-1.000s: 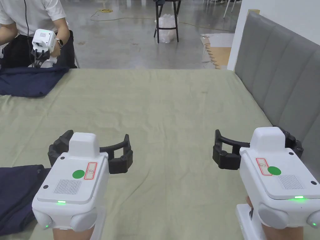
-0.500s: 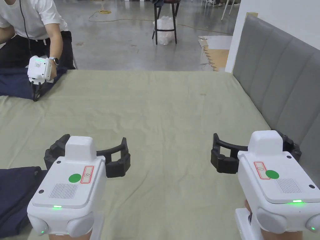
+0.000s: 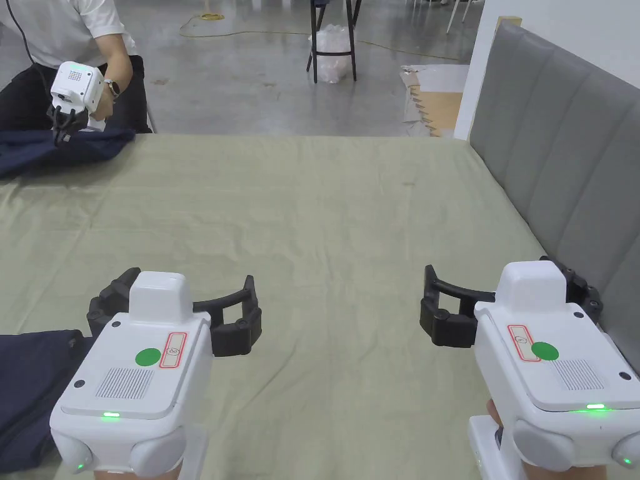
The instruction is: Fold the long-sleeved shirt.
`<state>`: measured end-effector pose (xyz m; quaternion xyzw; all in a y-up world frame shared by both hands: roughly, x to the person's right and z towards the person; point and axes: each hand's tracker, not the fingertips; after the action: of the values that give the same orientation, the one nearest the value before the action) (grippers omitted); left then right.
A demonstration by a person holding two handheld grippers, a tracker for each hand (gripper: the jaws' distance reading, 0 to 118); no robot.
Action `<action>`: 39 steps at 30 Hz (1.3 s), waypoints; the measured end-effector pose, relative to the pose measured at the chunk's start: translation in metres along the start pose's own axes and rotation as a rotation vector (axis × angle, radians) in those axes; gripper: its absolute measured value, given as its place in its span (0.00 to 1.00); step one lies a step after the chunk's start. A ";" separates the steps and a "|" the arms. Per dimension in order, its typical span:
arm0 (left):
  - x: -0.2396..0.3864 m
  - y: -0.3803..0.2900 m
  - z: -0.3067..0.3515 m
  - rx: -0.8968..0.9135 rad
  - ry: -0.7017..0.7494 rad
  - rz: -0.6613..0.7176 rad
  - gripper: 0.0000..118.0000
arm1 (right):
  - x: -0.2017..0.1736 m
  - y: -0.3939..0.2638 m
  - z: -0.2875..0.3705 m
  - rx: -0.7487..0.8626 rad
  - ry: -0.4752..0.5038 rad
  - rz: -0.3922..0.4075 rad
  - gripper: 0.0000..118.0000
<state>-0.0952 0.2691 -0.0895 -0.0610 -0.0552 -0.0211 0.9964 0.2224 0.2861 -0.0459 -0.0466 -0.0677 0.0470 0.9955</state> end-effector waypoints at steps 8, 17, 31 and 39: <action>0.004 0.001 -0.002 0.002 -0.015 -0.014 0.94 | 0.004 -0.002 0.001 -0.008 -0.002 -0.004 1.00; 0.000 0.000 0.000 -0.001 -0.010 -0.019 0.94 | 0.007 -0.002 -0.002 -0.003 -0.010 -0.023 1.00; -0.003 0.001 -0.002 -0.001 -0.003 -0.018 0.94 | 0.001 -0.002 -0.003 0.011 -0.005 -0.005 1.00; -0.001 0.001 -0.003 0.003 -0.016 -0.019 0.94 | 0.002 -0.003 -0.003 0.009 -0.018 -0.005 1.00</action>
<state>-0.0961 0.2702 -0.0930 -0.0591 -0.0637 -0.0301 0.9958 0.2251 0.2835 -0.0481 -0.0414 -0.0765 0.0453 0.9952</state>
